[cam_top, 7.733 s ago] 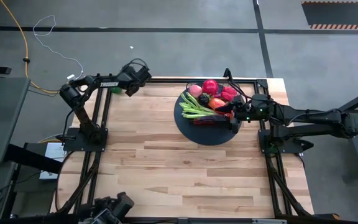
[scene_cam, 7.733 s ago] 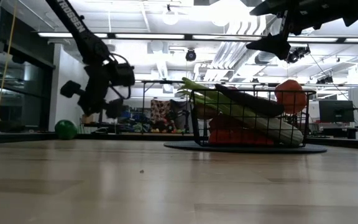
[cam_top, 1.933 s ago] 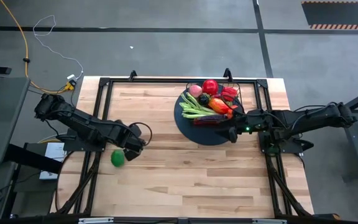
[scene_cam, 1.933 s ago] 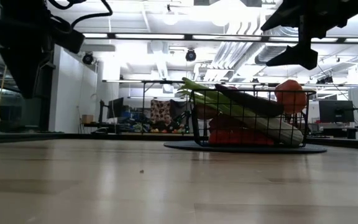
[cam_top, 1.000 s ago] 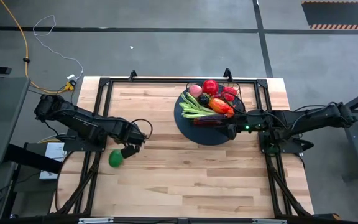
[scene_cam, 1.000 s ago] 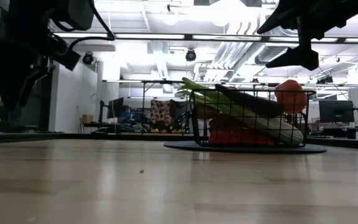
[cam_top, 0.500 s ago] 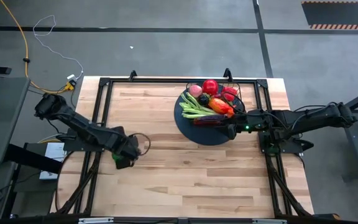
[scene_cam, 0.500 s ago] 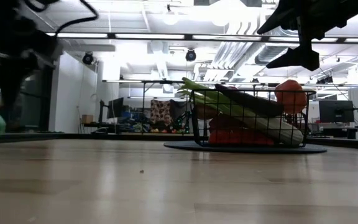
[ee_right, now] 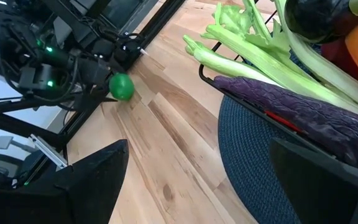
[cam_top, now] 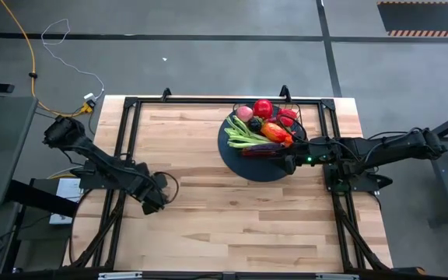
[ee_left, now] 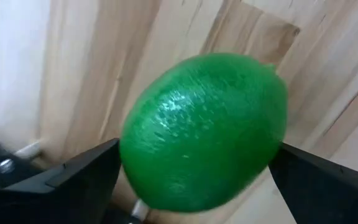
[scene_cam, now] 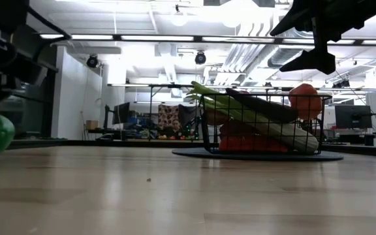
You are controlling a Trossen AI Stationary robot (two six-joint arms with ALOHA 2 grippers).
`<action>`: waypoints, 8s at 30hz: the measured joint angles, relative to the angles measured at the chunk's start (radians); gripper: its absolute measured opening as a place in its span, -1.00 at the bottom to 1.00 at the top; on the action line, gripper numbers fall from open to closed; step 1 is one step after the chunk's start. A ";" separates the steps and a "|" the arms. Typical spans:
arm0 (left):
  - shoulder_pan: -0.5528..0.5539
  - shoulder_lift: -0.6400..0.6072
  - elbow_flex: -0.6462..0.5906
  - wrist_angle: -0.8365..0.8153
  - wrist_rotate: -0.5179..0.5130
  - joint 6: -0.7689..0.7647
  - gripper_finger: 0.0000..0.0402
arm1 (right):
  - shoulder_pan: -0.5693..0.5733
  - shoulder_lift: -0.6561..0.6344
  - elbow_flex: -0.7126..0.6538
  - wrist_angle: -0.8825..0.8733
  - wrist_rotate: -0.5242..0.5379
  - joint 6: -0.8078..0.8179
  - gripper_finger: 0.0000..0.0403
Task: Build produce basket
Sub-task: Put the lime into the black wire basket
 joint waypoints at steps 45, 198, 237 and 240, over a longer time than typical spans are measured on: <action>0.141 -0.153 0.300 0.001 -0.371 0.310 0.34 | 0.000 0.000 0.000 -0.013 0.053 -0.014 0.87; 0.684 0.312 0.341 1.691 0.257 0.718 0.36 | -0.243 0.217 0.000 0.746 -0.349 -0.509 0.98; 0.697 0.398 0.497 1.562 0.167 0.859 0.63 | -0.244 0.215 0.002 0.691 -0.283 -0.576 0.25; 0.697 0.398 0.517 1.528 0.155 0.863 0.69 | -0.246 0.214 0.002 0.687 -0.277 -0.584 0.24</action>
